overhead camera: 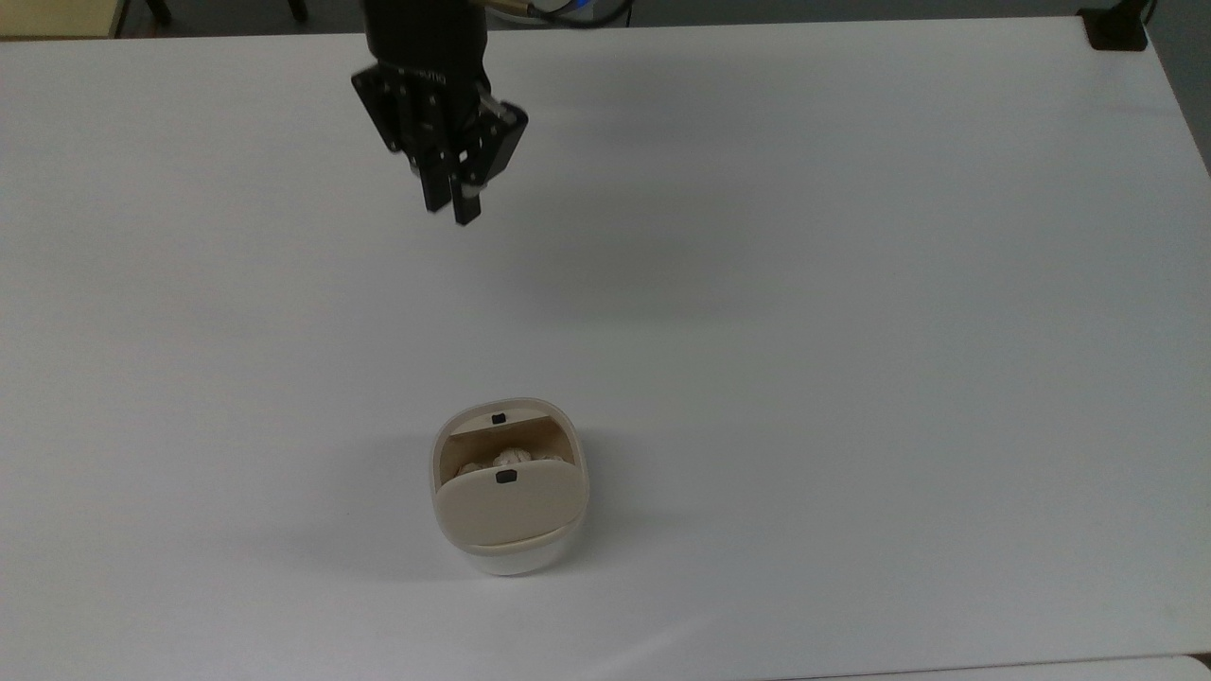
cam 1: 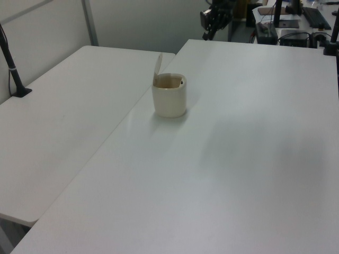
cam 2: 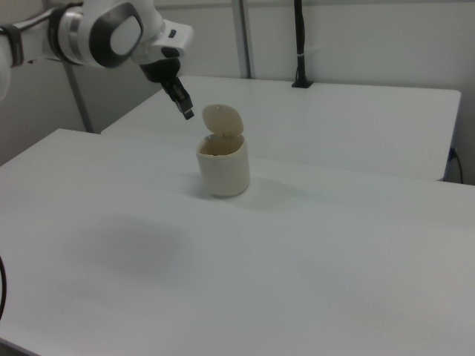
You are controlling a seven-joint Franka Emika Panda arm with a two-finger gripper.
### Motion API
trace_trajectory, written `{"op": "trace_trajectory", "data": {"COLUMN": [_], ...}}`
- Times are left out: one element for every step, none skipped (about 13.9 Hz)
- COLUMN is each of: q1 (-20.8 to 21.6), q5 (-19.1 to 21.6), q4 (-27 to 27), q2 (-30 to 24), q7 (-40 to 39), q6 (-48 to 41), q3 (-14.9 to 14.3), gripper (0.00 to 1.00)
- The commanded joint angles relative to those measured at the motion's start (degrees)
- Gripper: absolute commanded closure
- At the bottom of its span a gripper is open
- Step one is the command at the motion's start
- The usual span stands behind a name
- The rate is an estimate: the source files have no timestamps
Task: Open the trash bin
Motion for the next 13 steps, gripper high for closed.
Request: {"op": "trace_trajectory", "data": {"q1": [0.78,0.96,1.05,1.14,1.22,1.22,1.31,1.49,2.45,2.8,2.89,2.98,2.9], "q5": [-0.41,-0.24,0.02,0.11,0.11,0.29,0.46,0.73,0.9,0.9,0.9,0.9,0.82], "q4": [-1.92,-2.09,-2.7,-3.58,-4.46,-5.25,-5.96,-6.92,-7.97,-9.03,-9.21,-9.04,-8.95], "q2": [-5.37,-6.25,-7.31,-8.62,-9.68,-10.73,-11.61,-12.67,-13.81,-14.86,-15.14,-15.14,-15.05], "q7": [-0.36,-0.1,0.08,0.25,0.25,0.25,0.34,0.25,-0.18,-0.27,-0.36,-0.45,-0.62], "q6": [-9.7,-11.47,-13.06,-14.46,-15.35,-16.49,-17.89,-19.73,-21.49,-22.81,-25.61,-27.12,-27.22], "q3": [0.0,0.0,0.0,0.0,0.09,0.44,0.53,0.62,0.62,0.62,0.62,0.62,0.62], "gripper": [0.0,0.0,0.0,0.0,0.0,0.0,0.0,0.0,0.0,0.0,0.0,0.0,0.0]}}
